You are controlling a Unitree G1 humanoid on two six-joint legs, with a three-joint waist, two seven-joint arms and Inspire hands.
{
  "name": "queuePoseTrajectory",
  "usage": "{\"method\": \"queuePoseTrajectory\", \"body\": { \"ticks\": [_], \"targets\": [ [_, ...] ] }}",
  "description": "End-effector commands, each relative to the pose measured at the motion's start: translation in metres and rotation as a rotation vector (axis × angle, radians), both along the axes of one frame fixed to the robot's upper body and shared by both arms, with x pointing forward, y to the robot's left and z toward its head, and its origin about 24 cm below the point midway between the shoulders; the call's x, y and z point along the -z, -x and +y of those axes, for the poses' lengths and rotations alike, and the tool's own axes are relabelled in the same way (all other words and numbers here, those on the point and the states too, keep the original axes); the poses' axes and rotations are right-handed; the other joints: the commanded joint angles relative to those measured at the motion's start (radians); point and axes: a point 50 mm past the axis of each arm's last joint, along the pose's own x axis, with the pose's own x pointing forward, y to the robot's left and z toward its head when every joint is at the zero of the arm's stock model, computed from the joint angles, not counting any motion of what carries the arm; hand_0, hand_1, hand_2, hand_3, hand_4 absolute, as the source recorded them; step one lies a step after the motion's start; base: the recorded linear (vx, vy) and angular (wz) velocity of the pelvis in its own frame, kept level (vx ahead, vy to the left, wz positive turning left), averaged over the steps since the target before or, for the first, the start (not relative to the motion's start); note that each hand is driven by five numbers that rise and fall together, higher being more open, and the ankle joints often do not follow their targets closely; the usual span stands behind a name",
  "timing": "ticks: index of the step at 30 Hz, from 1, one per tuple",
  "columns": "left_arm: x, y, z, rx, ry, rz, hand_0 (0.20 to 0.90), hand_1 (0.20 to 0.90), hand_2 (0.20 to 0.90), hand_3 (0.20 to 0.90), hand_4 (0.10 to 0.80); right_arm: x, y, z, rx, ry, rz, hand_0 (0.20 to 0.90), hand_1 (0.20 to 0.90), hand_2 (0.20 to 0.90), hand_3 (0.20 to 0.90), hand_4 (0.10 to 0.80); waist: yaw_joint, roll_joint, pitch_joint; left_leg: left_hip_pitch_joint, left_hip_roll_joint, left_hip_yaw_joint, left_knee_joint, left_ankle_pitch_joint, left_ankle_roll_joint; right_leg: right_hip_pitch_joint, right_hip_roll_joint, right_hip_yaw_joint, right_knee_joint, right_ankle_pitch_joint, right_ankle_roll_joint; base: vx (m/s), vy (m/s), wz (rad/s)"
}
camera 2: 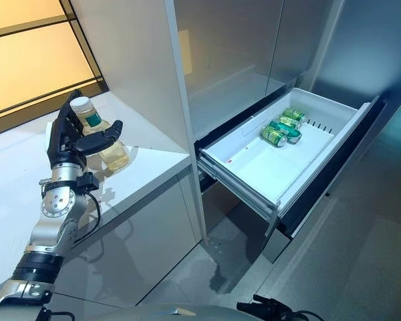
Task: Put drinks into fridge and close the fridge
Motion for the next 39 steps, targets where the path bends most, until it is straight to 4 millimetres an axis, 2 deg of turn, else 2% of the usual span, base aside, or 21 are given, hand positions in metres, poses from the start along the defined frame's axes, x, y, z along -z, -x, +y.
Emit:
{"method": "queuePoseTrajectory", "body": {
  "ticks": [1,7,8,9,10,13,19,24,28,33,37,39],
  "targets": [
    [-0.066,-0.016,-0.002,0.026,-0.125,-0.237,0.900,0.900,0.900,0.900,0.800,-0.002,0.000,-0.010,-0.040,0.015,0.015,0.900,0.900,0.900,0.900,0.800,0.009,0.036,-0.031,0.020,-0.004,0.010,0.006,-0.120,-0.006,-0.045,0.007,-0.007,0.084,-0.067,0.053,0.000,0.000,0.00],
    [-0.062,-0.018,0.002,0.026,-0.098,-0.216,0.900,0.900,0.900,0.900,0.800,-0.001,0.002,-0.010,-0.038,0.018,0.020,0.900,0.900,0.900,0.900,0.800,0.007,0.038,-0.031,0.021,-0.003,0.014,0.006,-0.119,-0.006,-0.045,0.007,-0.005,0.082,-0.064,0.055,0.012,0.001,-0.03],
    [-0.061,-0.017,0.002,0.028,-0.079,-0.223,0.573,0.573,0.573,0.518,0.418,-0.001,0.002,-0.010,-0.038,0.019,0.021,0.900,0.900,0.900,0.900,0.800,0.007,0.038,-0.030,0.021,-0.004,0.014,0.006,-0.119,-0.006,-0.045,0.008,-0.005,0.083,-0.065,0.055,0.020,0.000,-0.03],
    [-0.061,-0.017,0.002,0.027,-0.068,-0.229,0.396,0.396,0.396,0.313,0.213,-0.001,0.002,-0.011,-0.039,0.019,0.022,0.900,0.900,0.900,0.900,0.800,0.007,0.038,-0.030,0.020,-0.003,0.014,0.006,-0.120,-0.006,-0.045,0.007,-0.004,0.083,-0.065,0.054,0.000,0.000,0.00],
    [-0.061,-0.016,0.002,0.029,-0.053,-0.238,0.300,0.300,0.300,0.200,0.100,-0.002,0.002,-0.011,-0.040,0.019,0.021,0.900,0.900,0.900,0.900,0.800,0.007,0.038,-0.030,0.020,-0.003,0.013,0.006,-0.120,-0.006,-0.046,0.007,-0.004,0.083,-0.066,0.055,0.000,0.000,0.00],
    [-0.062,-0.015,0.003,0.056,0.046,-0.287,0.300,0.300,0.300,0.200,0.100,-0.002,0.002,-0.011,-0.042,0.019,0.021,0.900,0.900,0.900,0.900,0.800,0.006,0.036,-0.030,0.021,-0.004,0.012,0.006,-0.121,-0.005,-0.045,0.007,-0.004,0.083,-0.067,0.054,0.000,0.000,0.00],
    [-0.076,-0.007,-0.010,0.193,0.285,-0.492,0.300,0.300,0.300,0.200,0.100,-0.003,-0.003,-0.010,-0.035,0.021,-0.013,0.900,0.900,0.900,0.900,0.800,0.007,0.030,-0.028,0.020,-0.002,0.010,0.006,-0.120,-0.007,-0.045,0.007,-0.006,0.085,-0.068,0.052,0.000,0.000,0.00],
    [-0.103,0.004,-0.029,0.401,0.433,-0.691,0.300,0.300,0.300,0.200,0.100,-0.004,-0.013,-0.006,-0.076,0.027,-0.072,0.900,0.900,0.900,0.900,0.800,0.010,0.025,-0.029,0.017,-0.001,0.004,0.006,-0.121,-0.006,-0.045,0.005,-0.011,0.088,-0.071,0.050,0.000,0.000,0.00],
    [-0.133,0.022,-0.055,0.600,0.376,-0.849,0.300,0.300,0.300,0.200,0.100,-0.009,-0.032,0.004,-0.240,0.042,-0.192,0.900,0.900,0.900,0.900,0.800,0.017,0.020,-0.028,0.013,0.000,-0.002,0.006,-0.120,-0.007,-0.046,0.006,-0.015,0.087,-0.070,0.049,0.000,0.000,0.00],
    [-0.150,0.039,-0.079,0.812,0.290,-0.942,0.300,0.300,0.300,0.200,0.100,-0.027,-0.071,0.034,-0.405,0.001,-0.427,0.900,0.900,0.900,0.900,0.800,0.019,0.012,-0.023,0.010,-0.002,-0.012,0.006,-0.119,-0.007,-0.046,0.006,-0.019,0.084,-0.068,0.048,-0.011,-0.028,0.01],
    [-0.149,0.047,-0.096,0.954,0.238,-0.934,0.300,0.300,0.300,0.200,0.100,-0.065,-0.109,0.072,-0.603,-0.013,-0.699,0.900,0.900,0.900,0.900,0.800,0.011,0.006,-0.015,0.009,-0.005,-0.019,0.006,-0.116,-0.006,-0.045,0.006,-0.019,0.077,-0.061,0.050,-0.028,-0.035,0.02],
    [-0.144,0.049,-0.100,0.985,0.220,-0.918,0.300,0.300,0.300,0.200,0.100,-0.085,-0.119,0.087,-0.651,-0.029,-0.782,0.900,0.900,0.900,0.900,0.800,0.005,0.004,-0.010,0.010,-0.005,-0.021,0.006,-0.115,-0.006,-0.045,0.005,-0.019,0.074,-0.058,0.051,-0.016,-0.015,0.03]
  ]
}}
